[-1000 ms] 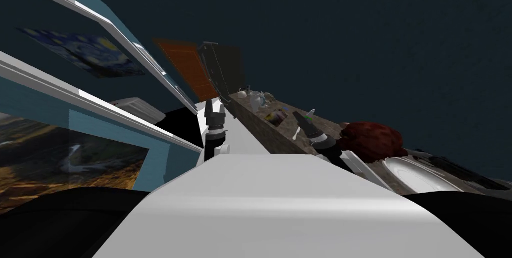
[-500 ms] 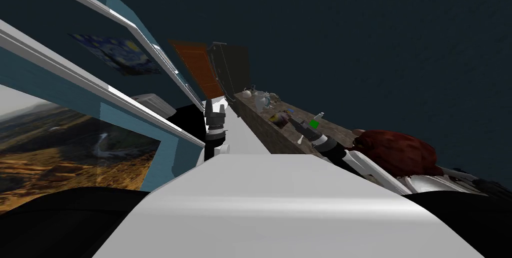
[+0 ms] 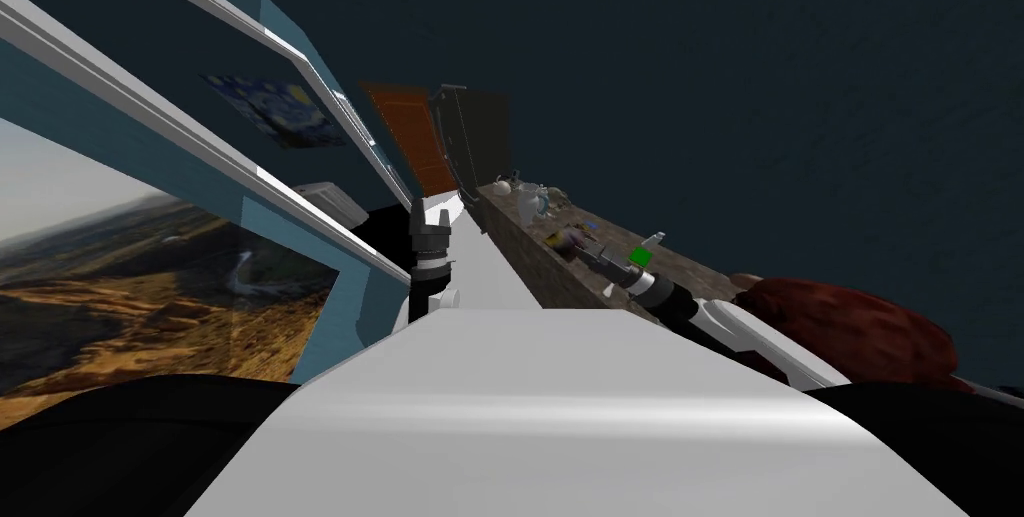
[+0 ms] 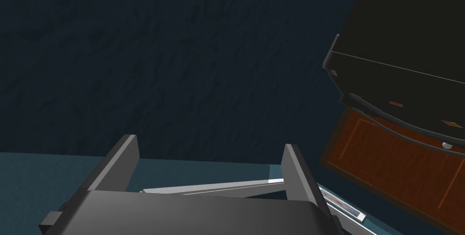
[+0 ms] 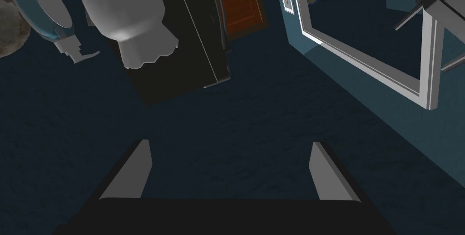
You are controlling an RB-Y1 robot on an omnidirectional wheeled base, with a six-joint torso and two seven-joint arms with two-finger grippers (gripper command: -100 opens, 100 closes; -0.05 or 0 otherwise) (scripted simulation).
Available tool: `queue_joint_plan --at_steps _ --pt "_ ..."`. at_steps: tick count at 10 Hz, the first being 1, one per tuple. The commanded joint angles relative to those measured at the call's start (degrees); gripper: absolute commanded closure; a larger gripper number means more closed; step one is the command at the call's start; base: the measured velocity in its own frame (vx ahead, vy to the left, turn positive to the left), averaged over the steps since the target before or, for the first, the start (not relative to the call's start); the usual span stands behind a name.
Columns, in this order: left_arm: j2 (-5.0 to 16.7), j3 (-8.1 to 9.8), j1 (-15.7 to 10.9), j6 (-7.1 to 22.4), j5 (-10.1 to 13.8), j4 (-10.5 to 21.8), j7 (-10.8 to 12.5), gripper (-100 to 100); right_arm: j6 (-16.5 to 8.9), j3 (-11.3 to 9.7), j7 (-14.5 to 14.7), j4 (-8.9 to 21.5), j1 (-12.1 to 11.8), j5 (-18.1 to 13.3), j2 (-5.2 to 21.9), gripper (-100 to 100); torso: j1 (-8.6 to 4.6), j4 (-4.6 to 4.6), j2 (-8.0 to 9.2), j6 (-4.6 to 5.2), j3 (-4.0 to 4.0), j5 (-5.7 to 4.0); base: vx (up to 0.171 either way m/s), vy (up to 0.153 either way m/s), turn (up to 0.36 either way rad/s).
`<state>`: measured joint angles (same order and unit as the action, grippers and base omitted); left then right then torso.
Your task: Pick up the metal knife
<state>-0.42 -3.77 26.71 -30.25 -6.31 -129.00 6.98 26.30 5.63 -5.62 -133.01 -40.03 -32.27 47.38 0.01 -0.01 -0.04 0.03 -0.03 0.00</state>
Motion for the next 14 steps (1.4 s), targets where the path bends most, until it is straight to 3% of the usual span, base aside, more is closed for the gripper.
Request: queue_joint_plan --at_steps 1,3,4,5,8,10,11,14 --pt "0.0 0.00 0.0 0.0 0.0 0.0 0.0 0 -0.5 0.4 0.2 0.2 -1.5 -2.8 2.9 -100 0.00 0.00 0.00 0.00 0.00 0.00 0.015 -0.003 0.256" --pt "0.0 0.00 0.0 0.0 0.0 0.0 0.0 0 -0.5 0.4 0.2 0.2 -1.5 -2.8 4.9 -100 -0.02 0.00 -0.01 0.02 -0.01 -0.01 0.010 -0.007 0.034" --pt "0.0 0.00 0.0 0.0 0.0 0.0 0.0 0 -0.9 0.6 0.3 0.6 -2.6 -5.4 7.2 -100 0.00 0.01 0.02 0.03 0.01 -0.01 0.007 -0.002 0.185" --pt "0.0 0.00 0.0 0.0 0.0 0.0 0.0 0 -0.9 0.6 0.3 0.6 -2.6 -5.4 8.8 -100 0.00 0.00 0.02 -0.02 0.01 0.00 0.006 -0.010 0.150" --pt "0.0 0.00 0.0 0.0 0.0 0.0 0.0 0 -1.6 0.9 0.6 1.7 -4.9 -10.5 14.0 -100 -0.05 0.01 0.02 0.02 0.01 -0.02 0.003 -0.018 0.198" --pt "0.0 0.01 0.0 0.0 0.0 0.0 0.0 0 -1.6 0.9 0.6 1.7 -4.9 -10.6 16.5 -100 -0.07 0.01 0.03 0.03 0.02 -0.02 0.002 -0.017 0.038" --pt "0.0 0.01 0.0 0.0 0.0 0.0 0.0 0 -1.8 0.9 0.7 2.3 -6.1 -13.2 18.7 -100 -0.03 0.01 0.04 0.05 0.03 -0.02 -0.007 -0.009 0.218" --pt "0.0 0.00 0.0 0.0 0.0 0.0 0.0 0 -2.1 0.8 0.7 3.1 -7.3 -15.9 23.7 -100 -0.10 0.01 0.04 -0.01 0.02 -0.03 -0.007 -0.030 0.156"
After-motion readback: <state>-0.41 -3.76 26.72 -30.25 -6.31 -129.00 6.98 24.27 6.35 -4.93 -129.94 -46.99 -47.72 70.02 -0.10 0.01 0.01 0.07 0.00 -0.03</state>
